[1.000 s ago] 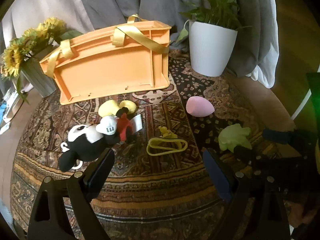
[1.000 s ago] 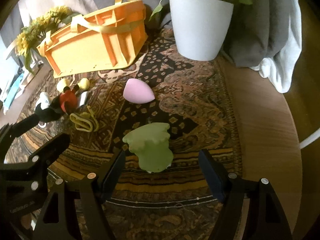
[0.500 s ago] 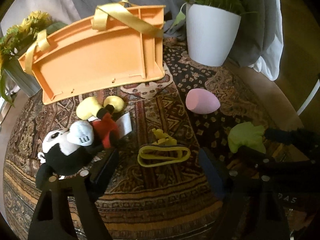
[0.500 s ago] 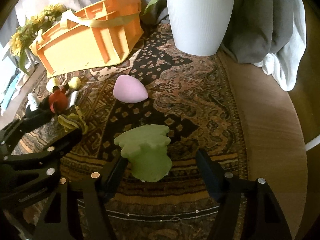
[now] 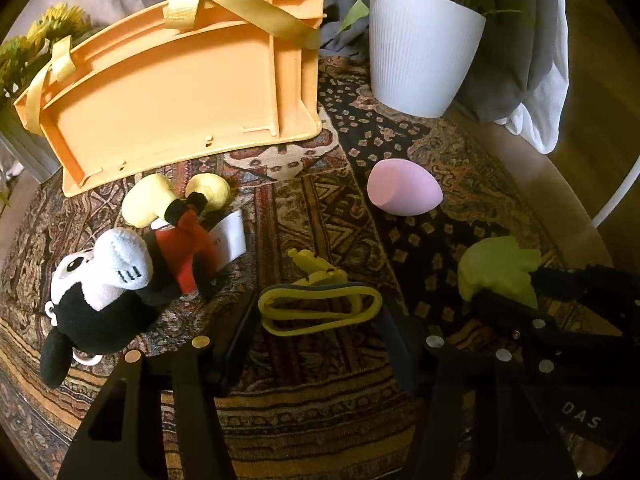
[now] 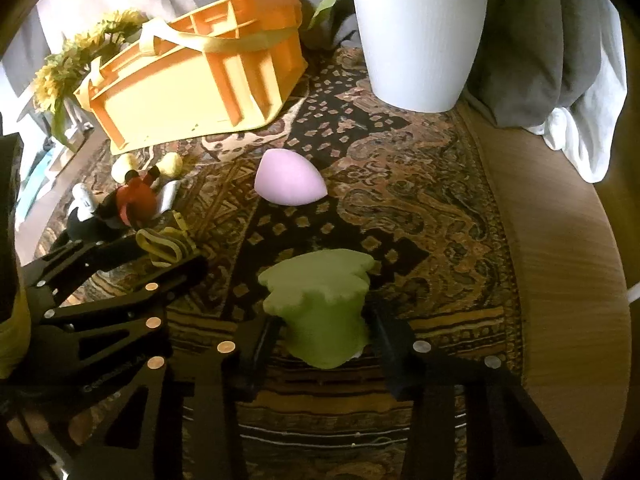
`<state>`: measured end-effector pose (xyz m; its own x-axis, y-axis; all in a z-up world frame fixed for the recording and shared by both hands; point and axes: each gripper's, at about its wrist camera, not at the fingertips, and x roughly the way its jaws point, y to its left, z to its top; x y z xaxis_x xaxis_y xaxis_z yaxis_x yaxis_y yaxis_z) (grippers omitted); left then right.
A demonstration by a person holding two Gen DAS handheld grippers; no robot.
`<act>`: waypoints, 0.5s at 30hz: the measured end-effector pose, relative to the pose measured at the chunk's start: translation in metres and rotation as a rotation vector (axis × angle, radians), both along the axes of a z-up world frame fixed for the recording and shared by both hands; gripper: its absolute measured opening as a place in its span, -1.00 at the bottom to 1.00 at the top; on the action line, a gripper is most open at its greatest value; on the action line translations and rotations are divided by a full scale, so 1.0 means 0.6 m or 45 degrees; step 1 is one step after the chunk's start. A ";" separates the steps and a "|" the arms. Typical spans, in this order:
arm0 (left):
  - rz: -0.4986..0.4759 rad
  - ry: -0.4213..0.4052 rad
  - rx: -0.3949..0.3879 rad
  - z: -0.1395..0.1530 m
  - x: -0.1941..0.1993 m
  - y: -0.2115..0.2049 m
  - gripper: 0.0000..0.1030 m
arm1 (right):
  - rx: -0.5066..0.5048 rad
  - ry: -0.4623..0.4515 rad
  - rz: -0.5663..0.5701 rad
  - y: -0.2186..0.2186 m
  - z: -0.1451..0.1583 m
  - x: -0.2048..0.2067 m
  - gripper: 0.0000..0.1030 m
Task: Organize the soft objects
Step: 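Close left tool on the yellow rubber band while right tool grips the green plush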
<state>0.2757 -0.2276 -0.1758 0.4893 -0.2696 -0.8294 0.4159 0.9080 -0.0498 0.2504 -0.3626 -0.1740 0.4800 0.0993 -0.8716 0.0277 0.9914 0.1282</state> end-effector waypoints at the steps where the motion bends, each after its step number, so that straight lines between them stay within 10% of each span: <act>1: 0.003 0.000 -0.005 0.001 -0.001 0.002 0.12 | -0.003 -0.002 0.001 0.001 0.000 0.000 -0.13; 15: 0.076 -0.058 -0.042 0.043 -0.038 0.026 0.09 | 0.036 -0.064 -0.013 -0.003 0.035 -0.023 -0.14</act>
<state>0.2529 -0.2119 -0.1498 0.5421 -0.2657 -0.7972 0.3638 0.9294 -0.0624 0.2368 -0.3642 -0.1529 0.5244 0.1184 -0.8432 0.0303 0.9871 0.1574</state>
